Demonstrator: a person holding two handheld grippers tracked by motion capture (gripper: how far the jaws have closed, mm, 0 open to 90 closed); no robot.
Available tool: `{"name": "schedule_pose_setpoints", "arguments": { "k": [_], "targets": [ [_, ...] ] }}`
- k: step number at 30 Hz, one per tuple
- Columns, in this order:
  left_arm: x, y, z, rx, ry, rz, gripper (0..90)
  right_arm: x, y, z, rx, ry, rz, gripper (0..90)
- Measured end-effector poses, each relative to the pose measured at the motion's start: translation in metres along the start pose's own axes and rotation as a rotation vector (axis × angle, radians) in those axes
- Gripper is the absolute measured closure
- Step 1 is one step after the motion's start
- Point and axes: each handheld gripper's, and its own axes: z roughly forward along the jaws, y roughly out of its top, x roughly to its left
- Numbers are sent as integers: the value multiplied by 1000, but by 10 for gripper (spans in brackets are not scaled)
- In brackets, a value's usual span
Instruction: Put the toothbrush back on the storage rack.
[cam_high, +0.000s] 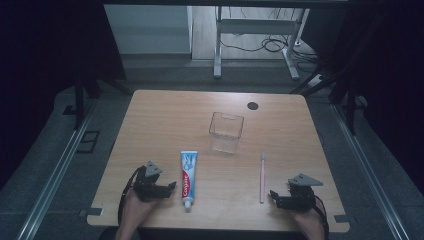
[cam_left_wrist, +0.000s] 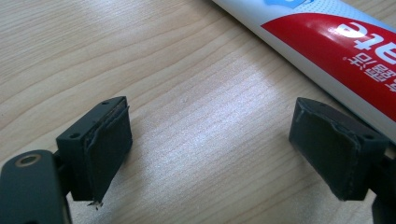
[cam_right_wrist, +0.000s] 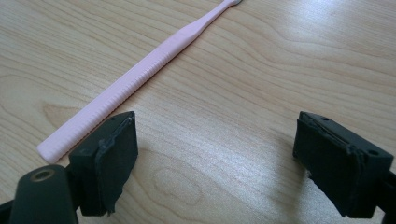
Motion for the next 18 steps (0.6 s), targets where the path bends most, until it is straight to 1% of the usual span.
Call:
{"name": "schedule_pose_setpoints", "arguments": {
  "k": [8, 18],
  "targets": [
    [0, 0, 0, -4, 0, -4, 130, 0, 0, 0, -1, -2, 1, 143],
    [0, 0, 0, -3, 0, -3, 130, 1, -1, -1, -6, -16, 17, 173]
  ]
}}
